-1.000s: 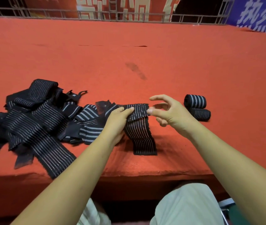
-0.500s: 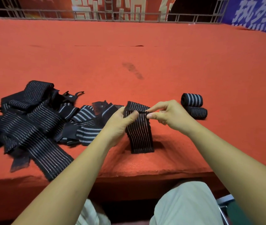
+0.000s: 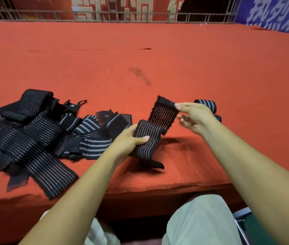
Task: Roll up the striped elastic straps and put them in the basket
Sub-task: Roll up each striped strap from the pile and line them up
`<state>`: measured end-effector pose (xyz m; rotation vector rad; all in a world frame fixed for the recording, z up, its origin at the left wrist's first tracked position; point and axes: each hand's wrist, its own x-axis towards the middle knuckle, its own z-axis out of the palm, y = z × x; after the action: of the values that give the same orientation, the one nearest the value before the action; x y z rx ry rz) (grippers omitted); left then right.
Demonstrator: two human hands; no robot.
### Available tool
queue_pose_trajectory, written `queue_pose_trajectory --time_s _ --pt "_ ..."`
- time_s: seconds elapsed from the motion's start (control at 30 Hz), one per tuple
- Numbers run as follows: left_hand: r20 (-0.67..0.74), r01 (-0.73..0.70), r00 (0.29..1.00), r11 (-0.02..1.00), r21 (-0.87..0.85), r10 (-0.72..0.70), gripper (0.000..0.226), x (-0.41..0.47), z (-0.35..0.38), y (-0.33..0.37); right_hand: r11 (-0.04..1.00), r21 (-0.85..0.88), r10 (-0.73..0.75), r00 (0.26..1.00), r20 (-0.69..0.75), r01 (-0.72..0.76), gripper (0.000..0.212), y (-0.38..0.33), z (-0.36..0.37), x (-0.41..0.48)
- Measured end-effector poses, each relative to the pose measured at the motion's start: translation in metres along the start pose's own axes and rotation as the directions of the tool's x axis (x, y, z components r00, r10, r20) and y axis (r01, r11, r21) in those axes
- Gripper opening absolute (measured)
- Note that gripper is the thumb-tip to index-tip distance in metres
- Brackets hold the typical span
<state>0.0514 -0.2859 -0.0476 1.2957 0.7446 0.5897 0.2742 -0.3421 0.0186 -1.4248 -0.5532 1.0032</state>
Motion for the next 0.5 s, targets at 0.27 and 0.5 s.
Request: queue_pose_trajectory --time_s 0.27,0.5 --pt "0.28 0.211 0.942 0.976 -0.057 -0.187 0.03 -0.008 0.017 -0.019 0.963 -0.043 -0.269 0.963 -0.023 0.268 0.019 -0.025 0.003 0.038" --pt "0.259 -0.049 0.966 0.965 0.257 -0.019 0.029 0.01 0.033 -0.027 0.849 -0.352 -0.421 0.907 0.004 0.395 0.005 -0.057 0.001 0.076"
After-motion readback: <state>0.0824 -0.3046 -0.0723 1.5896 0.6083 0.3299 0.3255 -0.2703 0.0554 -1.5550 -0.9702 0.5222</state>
